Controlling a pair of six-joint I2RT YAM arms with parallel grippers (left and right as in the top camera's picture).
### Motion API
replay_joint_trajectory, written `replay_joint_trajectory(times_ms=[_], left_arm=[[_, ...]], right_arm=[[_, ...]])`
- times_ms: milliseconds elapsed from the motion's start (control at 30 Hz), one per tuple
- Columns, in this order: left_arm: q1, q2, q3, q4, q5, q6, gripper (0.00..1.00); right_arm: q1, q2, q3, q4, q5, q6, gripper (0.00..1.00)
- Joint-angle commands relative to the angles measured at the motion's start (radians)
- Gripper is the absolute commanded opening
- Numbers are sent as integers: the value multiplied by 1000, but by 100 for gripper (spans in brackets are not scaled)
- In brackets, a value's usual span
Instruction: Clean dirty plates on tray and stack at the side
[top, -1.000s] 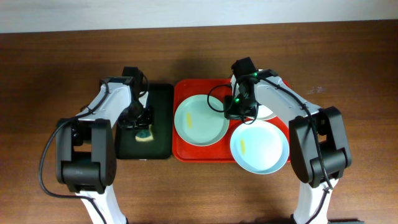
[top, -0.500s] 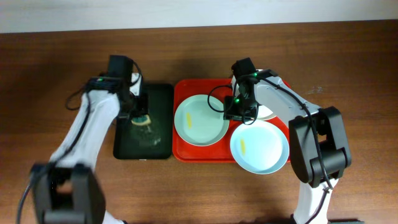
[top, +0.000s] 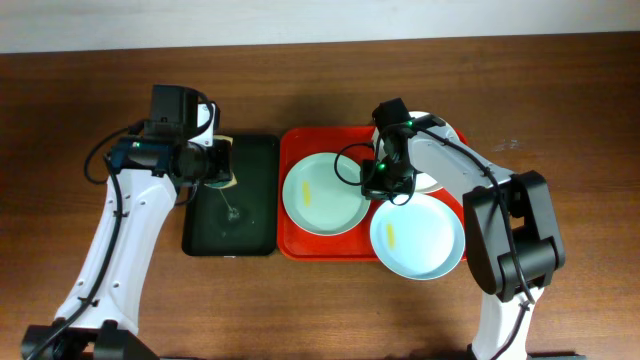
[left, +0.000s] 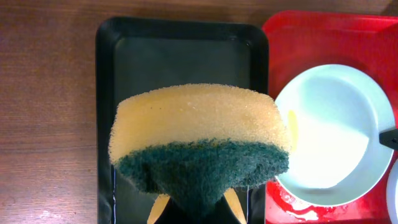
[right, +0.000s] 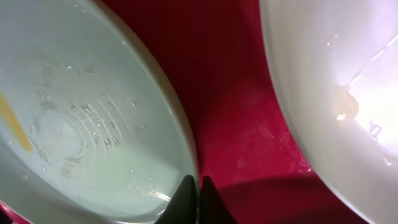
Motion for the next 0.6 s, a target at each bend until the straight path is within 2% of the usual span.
replay_joint_trajectory(times_ms=[0,100,133,167,200,300,467,567], left_arm=[[0,1,-32,3,0,2,0],[0,2,-43,11,0,2,0],[0,3,-43,12,0,2,0],[0,3,-43,14,0,2,0],[0,3,-43,15,0,2,0],[0,3,-43,15,0,2,0],[0,3,-44,15,0,2,0],[0,6,-44,15,0,2,0]], right_arm=[[8,10,-17,10,2,16,4],[8,10,-17,12,-6,66,4],[8,10,-17,12,-25,70,10],[8,10,-17,13,-44,70,31],[8,10,-17,15,-54,70,36],[6,10,-17,22,-53,69,36],[4,10,-17,76,-39,70,19],[0,10,-7,82,-39,70,20]])
